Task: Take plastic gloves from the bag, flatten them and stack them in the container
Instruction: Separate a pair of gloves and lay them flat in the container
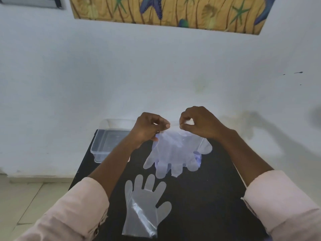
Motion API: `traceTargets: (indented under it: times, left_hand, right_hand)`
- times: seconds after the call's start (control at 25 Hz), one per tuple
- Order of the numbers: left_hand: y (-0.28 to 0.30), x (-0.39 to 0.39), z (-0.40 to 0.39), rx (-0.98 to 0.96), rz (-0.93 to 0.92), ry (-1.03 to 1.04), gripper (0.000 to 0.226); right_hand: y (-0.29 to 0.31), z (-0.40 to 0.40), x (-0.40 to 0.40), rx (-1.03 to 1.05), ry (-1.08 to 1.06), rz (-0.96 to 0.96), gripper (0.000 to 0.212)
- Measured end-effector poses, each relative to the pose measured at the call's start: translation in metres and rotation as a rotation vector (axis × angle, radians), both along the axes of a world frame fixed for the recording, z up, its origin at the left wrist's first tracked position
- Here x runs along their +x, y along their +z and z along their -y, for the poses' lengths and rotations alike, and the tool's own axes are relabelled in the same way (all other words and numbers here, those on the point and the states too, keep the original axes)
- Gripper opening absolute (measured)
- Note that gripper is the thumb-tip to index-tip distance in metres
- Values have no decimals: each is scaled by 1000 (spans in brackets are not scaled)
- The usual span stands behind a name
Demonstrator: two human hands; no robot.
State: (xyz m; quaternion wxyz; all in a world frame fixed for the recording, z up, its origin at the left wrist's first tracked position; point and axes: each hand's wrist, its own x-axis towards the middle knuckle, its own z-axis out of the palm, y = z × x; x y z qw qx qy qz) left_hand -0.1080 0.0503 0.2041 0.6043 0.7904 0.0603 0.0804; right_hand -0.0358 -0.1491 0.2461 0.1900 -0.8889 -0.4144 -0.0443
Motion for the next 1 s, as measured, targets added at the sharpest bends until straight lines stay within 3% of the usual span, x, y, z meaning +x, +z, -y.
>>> traceTargets:
  times: [0.16, 0.24, 0.4, 0.6, 1.0]
  left_hand:
    - [10, 4, 4, 32, -13, 8, 11]
    - [12, 4, 5, 41, -13, 8, 10]
    - [14, 1, 5, 54, -15, 34, 10]
    - [12, -4, 1, 86, -35, 92, 12]
    - [9, -15, -2, 118, -68, 155, 13]
  right_hand:
    - [1, 42, 8, 134, -183, -229, 58]
    - [-4, 55, 10, 129, -238, -330, 66]
    - [-17, 56, 8, 155, -175, -507, 42]
    - [-28, 40, 7, 429, -186, -481, 11]
    - [-36, 21, 3, 500, -165, -438, 9]
